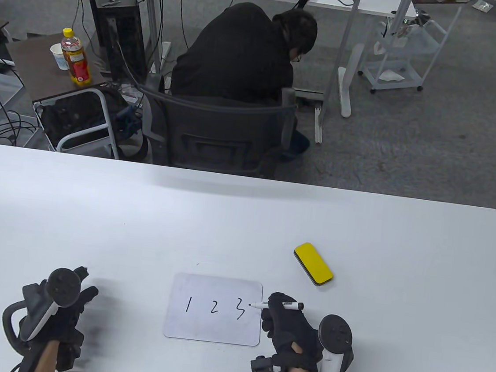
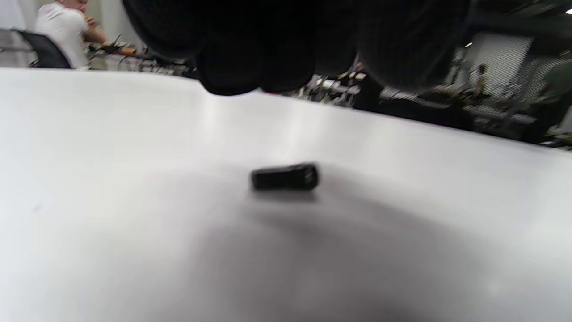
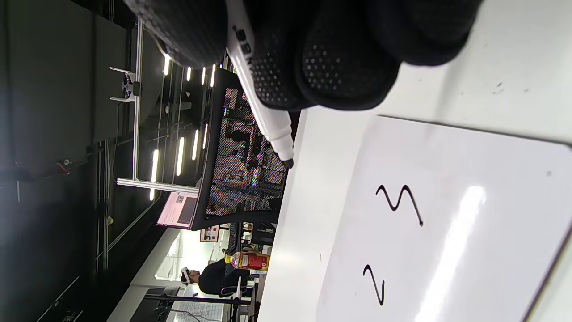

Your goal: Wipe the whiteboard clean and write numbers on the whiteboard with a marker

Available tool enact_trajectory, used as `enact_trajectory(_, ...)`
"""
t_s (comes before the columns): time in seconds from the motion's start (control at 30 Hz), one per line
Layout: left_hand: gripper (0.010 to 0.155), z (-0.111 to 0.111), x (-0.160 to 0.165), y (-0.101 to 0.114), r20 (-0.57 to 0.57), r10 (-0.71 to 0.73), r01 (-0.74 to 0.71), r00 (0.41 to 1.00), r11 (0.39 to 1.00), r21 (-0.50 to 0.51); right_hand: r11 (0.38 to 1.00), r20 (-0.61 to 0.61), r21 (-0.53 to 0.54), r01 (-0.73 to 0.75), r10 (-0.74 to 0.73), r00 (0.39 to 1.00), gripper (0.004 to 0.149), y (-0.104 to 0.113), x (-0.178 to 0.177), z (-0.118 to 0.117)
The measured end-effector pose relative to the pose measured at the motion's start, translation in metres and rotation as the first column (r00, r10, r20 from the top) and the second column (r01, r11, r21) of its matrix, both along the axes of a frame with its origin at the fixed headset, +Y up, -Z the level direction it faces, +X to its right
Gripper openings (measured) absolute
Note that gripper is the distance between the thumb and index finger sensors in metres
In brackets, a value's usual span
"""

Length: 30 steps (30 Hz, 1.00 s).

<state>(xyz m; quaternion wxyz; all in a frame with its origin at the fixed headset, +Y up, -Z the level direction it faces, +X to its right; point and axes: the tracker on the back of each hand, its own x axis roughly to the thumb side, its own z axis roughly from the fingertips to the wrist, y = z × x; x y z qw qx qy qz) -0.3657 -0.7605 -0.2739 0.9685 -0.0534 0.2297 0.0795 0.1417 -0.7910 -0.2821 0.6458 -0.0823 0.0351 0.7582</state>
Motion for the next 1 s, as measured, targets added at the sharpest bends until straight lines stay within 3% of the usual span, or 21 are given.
enact_trajectory(0.1, 0.062, -0.005, -0.008, -0.017, -0.050, 0.012, -0.019, 0.999, 0.988, -0.151, 1.000, -0.008, -0.002, 0.015, -0.015, 1.000, 0.046, 0.000, 0.000, 0.000)
enact_trajectory(0.17, 0.061, -0.007, -0.008, -0.025, -0.067, 0.013, -0.025, 0.998, 0.982, -0.185, 1.000, -0.010, -0.003, 0.024, -0.024, 1.000, 0.046, 0.000, 0.001, 0.000)
enact_trajectory(0.47, 0.046, -0.012, 0.003, -0.028, -0.053, -0.058, 0.045, 0.997, 0.973, -0.225, 0.999, -0.036, -0.019, 0.045, -0.046, 0.998, 0.046, 0.000, -0.002, 0.001)
enact_trajectory(0.63, 0.047, -0.010, 0.009, -0.025, 0.000, -0.051, 0.049, 0.999, 0.978, -0.204, 0.999, -0.072, -0.026, 0.033, -0.034, 0.997, 0.046, 0.001, -0.008, 0.003)
enact_trajectory(0.73, 0.048, -0.008, 0.023, -0.016, 0.056, 0.073, -0.068, 0.996, 0.994, -0.084, 0.994, -0.109, -0.067, 0.083, -0.090, 0.990, 0.046, -0.001, -0.015, 0.005)
enact_trajectory(1.0, 0.049, 0.005, 0.081, 0.013, 0.347, 0.181, -0.228, 0.920, 0.969, 0.098, 0.983, -0.190, -0.101, 0.151, -0.168, 0.967, 0.046, -0.001, -0.030, 0.010)
